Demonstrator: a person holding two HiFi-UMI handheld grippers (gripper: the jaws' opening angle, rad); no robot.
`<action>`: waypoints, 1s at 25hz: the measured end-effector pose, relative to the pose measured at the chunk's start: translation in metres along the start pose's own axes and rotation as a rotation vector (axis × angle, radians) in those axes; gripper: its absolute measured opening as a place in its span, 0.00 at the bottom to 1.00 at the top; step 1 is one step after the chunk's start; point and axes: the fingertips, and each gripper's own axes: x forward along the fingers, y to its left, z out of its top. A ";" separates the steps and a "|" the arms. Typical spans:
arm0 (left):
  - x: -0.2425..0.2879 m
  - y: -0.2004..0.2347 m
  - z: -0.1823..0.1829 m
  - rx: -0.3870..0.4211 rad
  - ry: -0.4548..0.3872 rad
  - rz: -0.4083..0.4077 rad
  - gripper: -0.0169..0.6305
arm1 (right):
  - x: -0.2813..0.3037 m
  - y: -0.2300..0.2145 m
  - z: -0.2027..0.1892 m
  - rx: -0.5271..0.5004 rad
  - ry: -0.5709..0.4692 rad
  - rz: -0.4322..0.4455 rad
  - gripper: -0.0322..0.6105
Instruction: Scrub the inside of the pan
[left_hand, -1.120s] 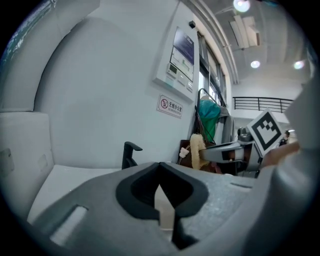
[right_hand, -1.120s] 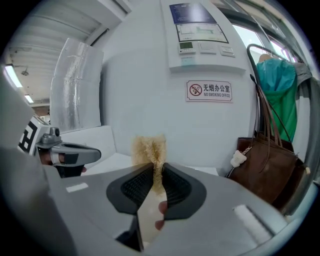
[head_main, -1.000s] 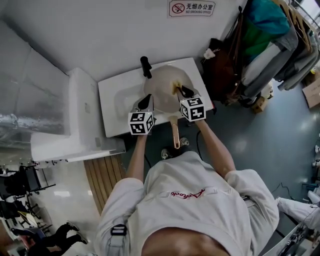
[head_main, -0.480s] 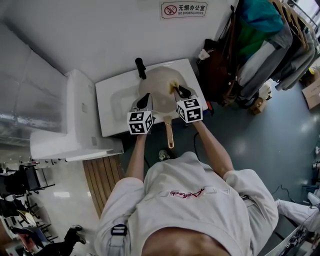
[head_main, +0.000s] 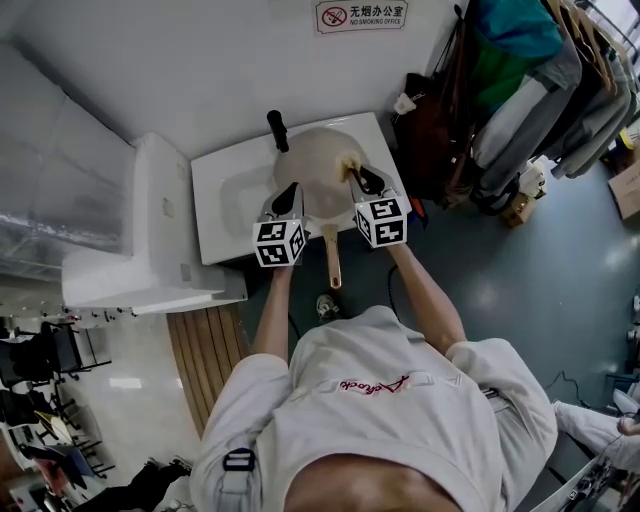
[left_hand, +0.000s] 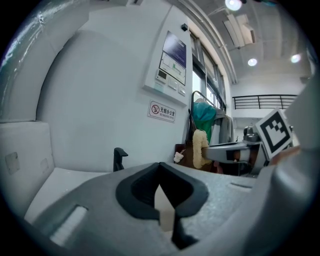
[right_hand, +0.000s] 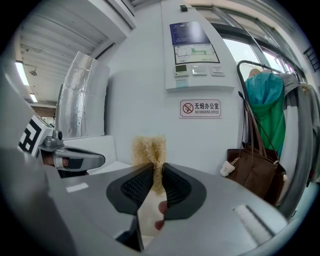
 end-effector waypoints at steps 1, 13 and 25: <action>-0.002 0.001 0.001 -0.001 -0.004 0.006 0.03 | -0.002 -0.001 0.001 -0.001 -0.005 -0.001 0.15; -0.029 0.005 -0.004 -0.013 -0.018 0.057 0.03 | -0.039 -0.018 -0.012 0.014 -0.014 -0.056 0.15; -0.038 -0.003 -0.005 0.001 -0.016 0.069 0.03 | -0.047 -0.021 -0.013 0.010 -0.015 -0.055 0.15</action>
